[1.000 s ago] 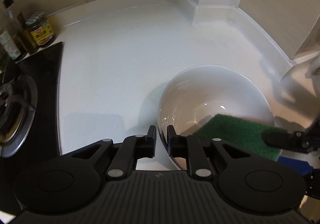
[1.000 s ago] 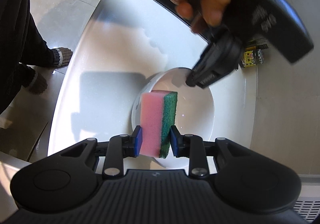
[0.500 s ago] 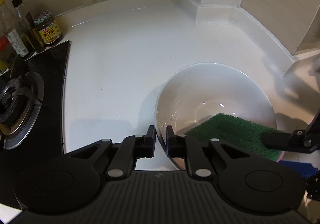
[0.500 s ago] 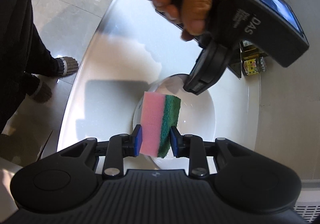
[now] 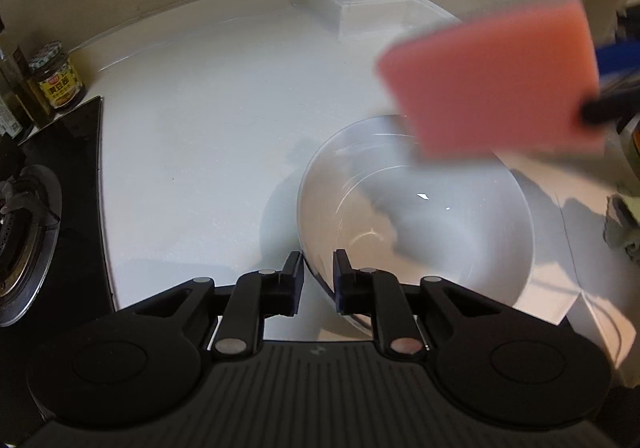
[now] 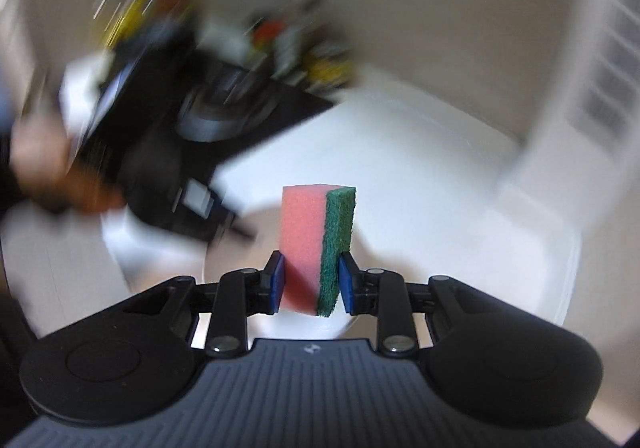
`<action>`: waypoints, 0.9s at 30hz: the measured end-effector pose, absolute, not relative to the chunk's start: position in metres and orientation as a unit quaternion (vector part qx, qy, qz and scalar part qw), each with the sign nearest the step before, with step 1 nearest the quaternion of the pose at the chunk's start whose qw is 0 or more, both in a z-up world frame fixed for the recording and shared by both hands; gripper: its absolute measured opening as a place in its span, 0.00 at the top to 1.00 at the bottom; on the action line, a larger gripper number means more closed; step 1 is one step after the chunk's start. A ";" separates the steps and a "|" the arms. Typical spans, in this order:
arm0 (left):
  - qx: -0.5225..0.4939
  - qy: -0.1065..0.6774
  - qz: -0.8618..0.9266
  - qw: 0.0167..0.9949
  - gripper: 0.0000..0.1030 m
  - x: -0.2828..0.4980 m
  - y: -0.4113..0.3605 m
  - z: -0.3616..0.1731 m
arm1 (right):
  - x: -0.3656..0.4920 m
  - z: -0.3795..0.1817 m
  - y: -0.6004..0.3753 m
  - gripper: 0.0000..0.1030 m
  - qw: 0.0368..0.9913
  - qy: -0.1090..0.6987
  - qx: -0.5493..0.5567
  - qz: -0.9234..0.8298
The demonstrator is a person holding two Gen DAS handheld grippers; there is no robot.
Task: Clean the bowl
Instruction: 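Lift the sponge out of the bowl with the right gripper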
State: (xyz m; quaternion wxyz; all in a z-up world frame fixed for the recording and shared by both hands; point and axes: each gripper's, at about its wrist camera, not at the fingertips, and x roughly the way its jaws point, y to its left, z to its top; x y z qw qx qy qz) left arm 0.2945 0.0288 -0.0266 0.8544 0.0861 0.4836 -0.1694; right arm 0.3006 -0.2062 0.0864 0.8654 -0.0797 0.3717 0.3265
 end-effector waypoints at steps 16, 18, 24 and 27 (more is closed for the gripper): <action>0.081 0.461 -0.232 0.853 0.86 0.315 0.049 -0.033 | 0.314 0.026 -0.236 0.76 0.804 0.548 0.044 0.227; 0.103 0.454 -0.239 0.852 0.86 0.314 0.044 -0.033 | 0.318 0.023 -0.229 0.76 0.801 0.557 0.037 0.217; 0.153 0.439 -0.262 0.846 0.86 0.319 0.040 -0.035 | 0.326 0.017 -0.212 0.76 0.813 0.553 0.043 0.177; 0.164 0.434 -0.275 0.842 0.86 0.322 0.041 -0.034 | 0.325 0.016 -0.206 0.76 0.822 0.545 0.039 0.160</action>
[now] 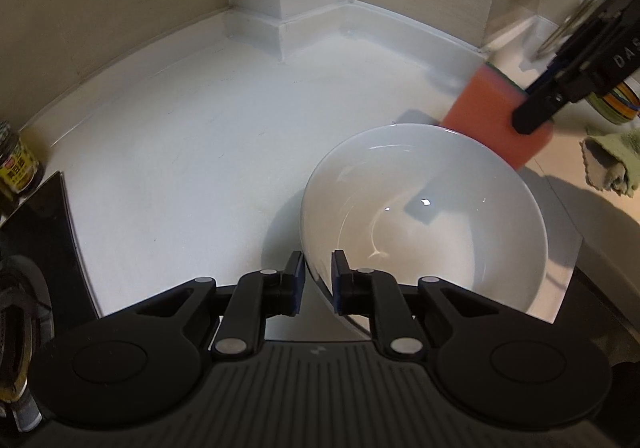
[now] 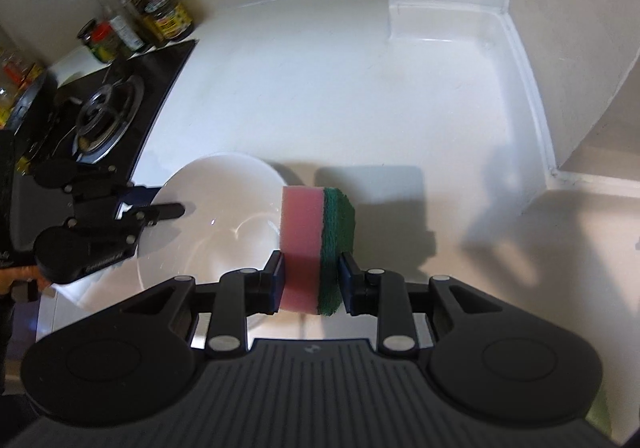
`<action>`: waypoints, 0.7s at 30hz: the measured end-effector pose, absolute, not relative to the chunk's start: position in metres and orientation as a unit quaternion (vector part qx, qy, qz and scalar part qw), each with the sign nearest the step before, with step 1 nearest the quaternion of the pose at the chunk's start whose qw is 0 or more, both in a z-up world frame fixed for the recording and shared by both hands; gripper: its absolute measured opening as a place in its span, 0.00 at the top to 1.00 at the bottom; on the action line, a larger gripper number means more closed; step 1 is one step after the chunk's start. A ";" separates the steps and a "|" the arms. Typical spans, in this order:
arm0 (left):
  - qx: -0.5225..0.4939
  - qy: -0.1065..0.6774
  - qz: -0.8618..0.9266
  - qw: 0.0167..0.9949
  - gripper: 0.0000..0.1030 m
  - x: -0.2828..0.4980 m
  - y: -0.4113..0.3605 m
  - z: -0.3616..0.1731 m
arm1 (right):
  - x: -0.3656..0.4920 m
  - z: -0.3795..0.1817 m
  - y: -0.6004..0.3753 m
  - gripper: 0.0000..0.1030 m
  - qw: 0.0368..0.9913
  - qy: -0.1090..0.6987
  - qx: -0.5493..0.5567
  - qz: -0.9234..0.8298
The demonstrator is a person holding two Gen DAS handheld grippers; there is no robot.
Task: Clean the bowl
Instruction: 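Lift the sponge out of the bowl with the right gripper, then scrub the bowl's outer wall with the sponge while the left gripper holds the rim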
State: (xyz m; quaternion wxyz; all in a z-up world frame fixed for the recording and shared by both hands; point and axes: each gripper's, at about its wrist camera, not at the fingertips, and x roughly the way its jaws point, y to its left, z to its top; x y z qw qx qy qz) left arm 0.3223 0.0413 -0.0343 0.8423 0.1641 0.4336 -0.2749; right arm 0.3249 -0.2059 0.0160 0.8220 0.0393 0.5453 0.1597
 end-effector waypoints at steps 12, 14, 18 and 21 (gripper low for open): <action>0.263 0.392 -0.410 0.781 0.86 0.355 0.037 -0.037 | 0.310 0.014 -0.198 0.77 0.853 0.509 0.030 0.106; 0.248 0.420 -0.406 0.773 0.86 0.364 0.036 -0.034 | 0.313 0.013 -0.203 0.77 0.855 0.505 0.040 0.110; 0.167 0.489 -0.310 0.798 0.83 0.370 0.038 -0.031 | 0.312 0.012 -0.209 0.77 0.860 0.494 0.050 0.121; 0.083 0.516 -0.230 0.821 0.83 0.361 0.046 -0.033 | 0.309 0.010 -0.214 0.77 0.864 0.481 0.057 0.133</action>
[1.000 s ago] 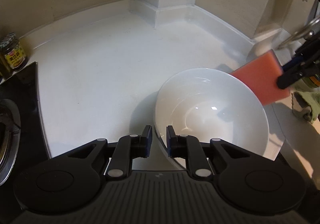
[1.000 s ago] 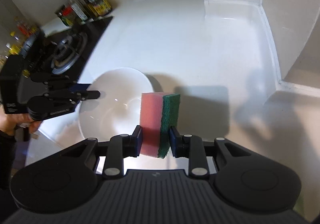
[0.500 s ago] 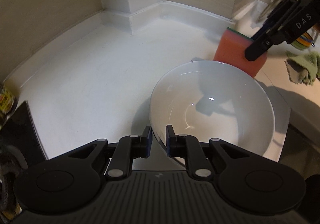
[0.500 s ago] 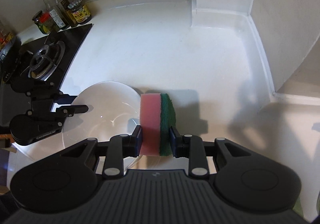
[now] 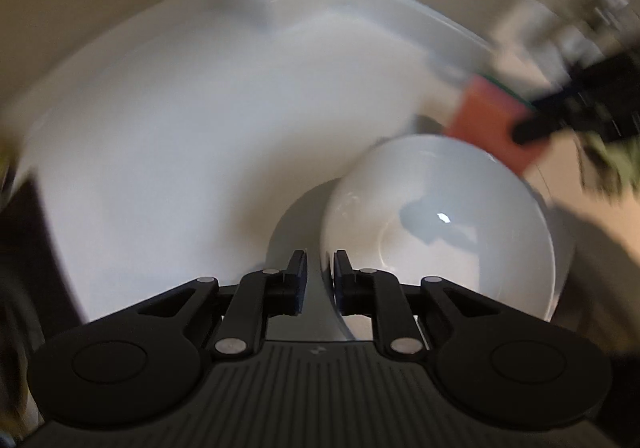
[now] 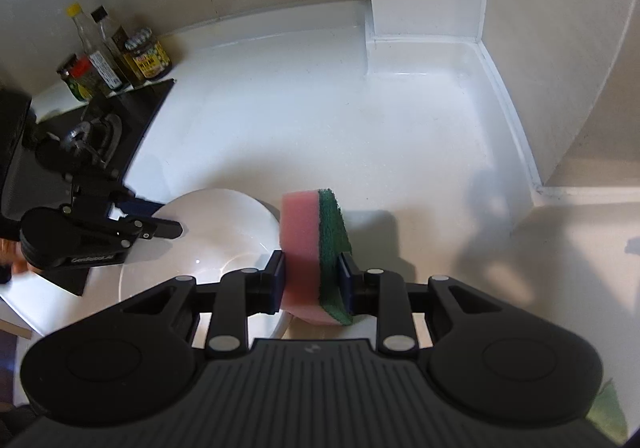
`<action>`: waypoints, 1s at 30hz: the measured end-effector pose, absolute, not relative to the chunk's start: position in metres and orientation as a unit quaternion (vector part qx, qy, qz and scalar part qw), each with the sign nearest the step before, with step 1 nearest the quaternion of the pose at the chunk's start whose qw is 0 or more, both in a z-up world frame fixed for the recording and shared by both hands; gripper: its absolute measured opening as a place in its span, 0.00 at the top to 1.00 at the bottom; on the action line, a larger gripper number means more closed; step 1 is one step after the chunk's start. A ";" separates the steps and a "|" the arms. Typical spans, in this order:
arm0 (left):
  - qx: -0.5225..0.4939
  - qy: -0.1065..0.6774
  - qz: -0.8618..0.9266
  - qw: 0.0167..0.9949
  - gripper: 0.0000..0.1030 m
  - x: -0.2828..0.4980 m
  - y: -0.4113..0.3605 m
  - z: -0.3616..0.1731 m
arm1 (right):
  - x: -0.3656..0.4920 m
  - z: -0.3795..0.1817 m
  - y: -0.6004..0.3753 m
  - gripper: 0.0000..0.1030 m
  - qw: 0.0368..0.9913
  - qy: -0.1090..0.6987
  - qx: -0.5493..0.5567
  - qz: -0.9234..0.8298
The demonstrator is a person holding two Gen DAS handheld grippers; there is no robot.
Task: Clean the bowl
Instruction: 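Scrub the bowl's outer wall with the sponge while the left gripper holds the rim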
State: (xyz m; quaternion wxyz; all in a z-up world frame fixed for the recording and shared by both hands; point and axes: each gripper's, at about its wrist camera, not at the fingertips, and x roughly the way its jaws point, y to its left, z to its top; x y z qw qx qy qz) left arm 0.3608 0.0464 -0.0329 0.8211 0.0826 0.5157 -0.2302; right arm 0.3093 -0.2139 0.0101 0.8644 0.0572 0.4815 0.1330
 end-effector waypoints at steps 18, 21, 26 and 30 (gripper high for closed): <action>0.264 0.489 -0.327 0.764 0.89 0.378 0.013 -0.038 | 0.313 0.006 -0.230 0.77 0.879 0.434 0.049 0.190; 0.230 0.505 -0.308 0.773 0.88 0.385 0.017 -0.037 | 0.311 0.005 -0.231 0.77 0.882 0.431 0.068 0.178; 0.124 0.527 -0.163 0.825 0.85 0.346 0.030 -0.031 | 0.300 0.004 -0.229 0.77 0.889 0.422 0.082 0.157; 0.052 0.521 -0.119 0.844 0.85 0.325 0.038 -0.040 | 0.293 0.003 -0.229 0.77 0.892 0.417 0.091 0.146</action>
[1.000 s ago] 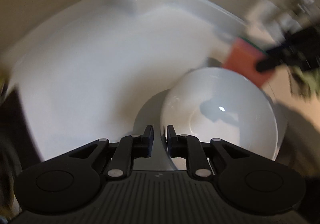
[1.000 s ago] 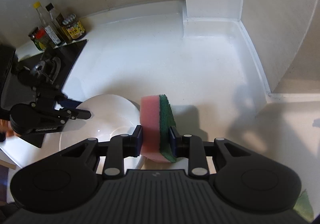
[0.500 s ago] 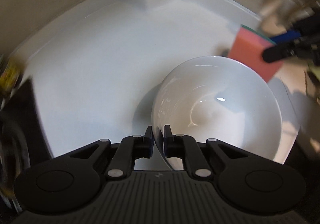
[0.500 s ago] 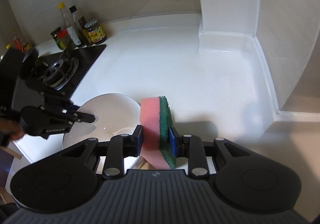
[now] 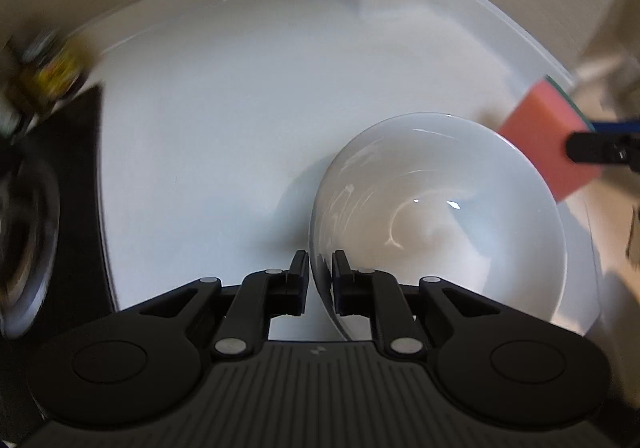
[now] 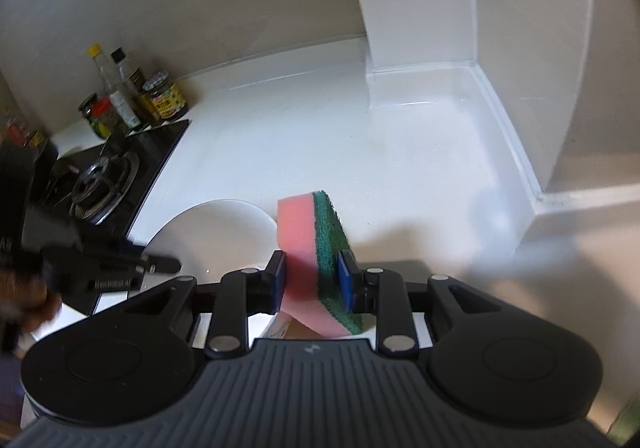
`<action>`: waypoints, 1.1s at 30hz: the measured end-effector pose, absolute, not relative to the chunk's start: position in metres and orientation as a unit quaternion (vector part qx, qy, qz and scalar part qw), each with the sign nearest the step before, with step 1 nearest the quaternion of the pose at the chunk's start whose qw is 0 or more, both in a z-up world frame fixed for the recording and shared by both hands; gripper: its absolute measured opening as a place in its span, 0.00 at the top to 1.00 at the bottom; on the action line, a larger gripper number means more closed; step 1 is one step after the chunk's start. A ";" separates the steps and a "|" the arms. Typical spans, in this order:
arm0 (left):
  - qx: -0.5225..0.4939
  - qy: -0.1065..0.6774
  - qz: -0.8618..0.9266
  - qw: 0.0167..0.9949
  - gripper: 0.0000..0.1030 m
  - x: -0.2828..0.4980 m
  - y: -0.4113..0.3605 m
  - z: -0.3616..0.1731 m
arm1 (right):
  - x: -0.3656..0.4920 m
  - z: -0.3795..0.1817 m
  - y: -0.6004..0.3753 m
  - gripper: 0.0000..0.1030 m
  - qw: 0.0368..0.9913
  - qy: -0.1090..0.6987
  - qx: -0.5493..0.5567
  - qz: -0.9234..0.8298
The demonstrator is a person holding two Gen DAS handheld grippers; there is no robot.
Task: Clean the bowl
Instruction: 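Scrub the bowl's outer wall with the sponge while the left gripper holds the rim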
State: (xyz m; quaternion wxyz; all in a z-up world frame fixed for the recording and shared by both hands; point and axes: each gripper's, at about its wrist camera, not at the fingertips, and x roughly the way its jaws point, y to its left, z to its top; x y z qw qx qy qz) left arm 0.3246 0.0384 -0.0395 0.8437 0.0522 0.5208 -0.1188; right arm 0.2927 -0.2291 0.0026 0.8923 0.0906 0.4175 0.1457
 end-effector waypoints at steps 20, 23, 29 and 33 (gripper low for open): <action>0.103 0.527 -0.164 0.828 0.80 0.328 0.022 -0.032 | 0.295 0.003 -0.226 0.77 0.887 0.419 0.041 0.188; 0.081 0.523 -0.120 0.840 0.80 0.311 0.020 -0.034 | 0.288 0.003 -0.224 0.77 0.889 0.412 0.027 0.199; 0.115 0.503 -0.150 0.843 0.84 0.309 0.013 -0.039 | 0.284 0.005 -0.228 0.77 0.888 0.409 0.022 0.207; 0.197 0.477 -0.226 0.826 0.82 0.321 -0.002 -0.041 | 0.294 0.005 -0.238 0.77 0.889 0.413 0.054 0.189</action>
